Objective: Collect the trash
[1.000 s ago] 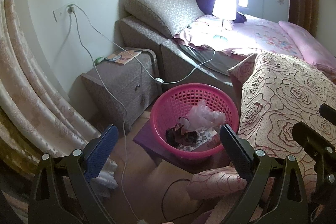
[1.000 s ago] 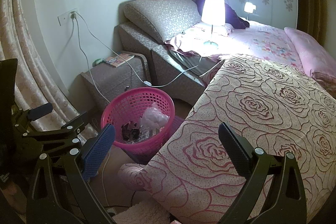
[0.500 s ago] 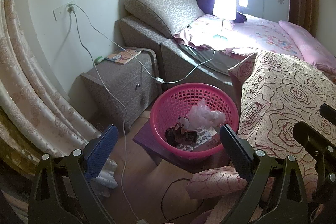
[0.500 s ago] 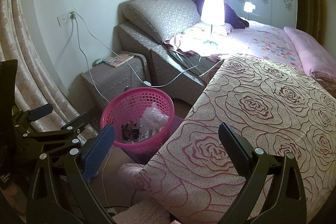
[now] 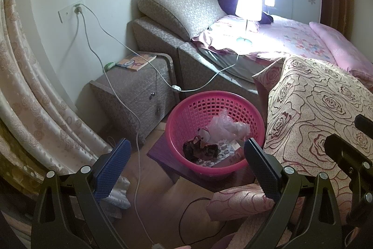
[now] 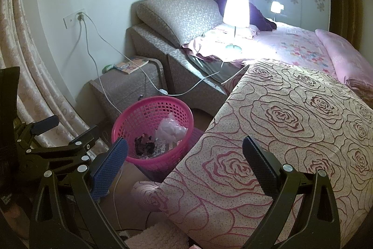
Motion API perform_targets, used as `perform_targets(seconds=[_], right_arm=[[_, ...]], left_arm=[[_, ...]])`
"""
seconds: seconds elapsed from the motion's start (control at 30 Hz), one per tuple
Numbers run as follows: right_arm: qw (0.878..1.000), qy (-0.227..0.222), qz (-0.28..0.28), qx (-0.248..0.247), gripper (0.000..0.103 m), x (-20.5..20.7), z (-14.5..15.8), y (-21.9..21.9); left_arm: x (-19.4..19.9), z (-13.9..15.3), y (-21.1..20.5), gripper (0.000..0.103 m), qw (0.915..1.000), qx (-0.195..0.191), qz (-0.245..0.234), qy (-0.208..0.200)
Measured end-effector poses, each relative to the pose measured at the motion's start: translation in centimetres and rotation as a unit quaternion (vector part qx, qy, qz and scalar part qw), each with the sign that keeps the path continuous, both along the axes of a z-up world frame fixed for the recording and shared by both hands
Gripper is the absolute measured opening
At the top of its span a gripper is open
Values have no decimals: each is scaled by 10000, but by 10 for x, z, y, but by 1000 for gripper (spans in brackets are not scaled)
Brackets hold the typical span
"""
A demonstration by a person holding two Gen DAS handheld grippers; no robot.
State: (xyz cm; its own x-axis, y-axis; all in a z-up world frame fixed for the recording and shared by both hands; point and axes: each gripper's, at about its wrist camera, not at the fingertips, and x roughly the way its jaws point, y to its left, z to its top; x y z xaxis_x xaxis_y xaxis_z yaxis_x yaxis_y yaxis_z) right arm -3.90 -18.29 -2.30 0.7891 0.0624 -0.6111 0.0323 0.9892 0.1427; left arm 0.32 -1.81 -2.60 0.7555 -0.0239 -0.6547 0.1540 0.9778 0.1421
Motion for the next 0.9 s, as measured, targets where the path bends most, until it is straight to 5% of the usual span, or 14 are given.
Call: perform_targets(seconds=[0.9], right_arm=[[9999, 98, -14, 101, 95, -2, -12, -2]], left_arm=[[-6, -8, -7, 94, 10000, -36, -65, -2]])
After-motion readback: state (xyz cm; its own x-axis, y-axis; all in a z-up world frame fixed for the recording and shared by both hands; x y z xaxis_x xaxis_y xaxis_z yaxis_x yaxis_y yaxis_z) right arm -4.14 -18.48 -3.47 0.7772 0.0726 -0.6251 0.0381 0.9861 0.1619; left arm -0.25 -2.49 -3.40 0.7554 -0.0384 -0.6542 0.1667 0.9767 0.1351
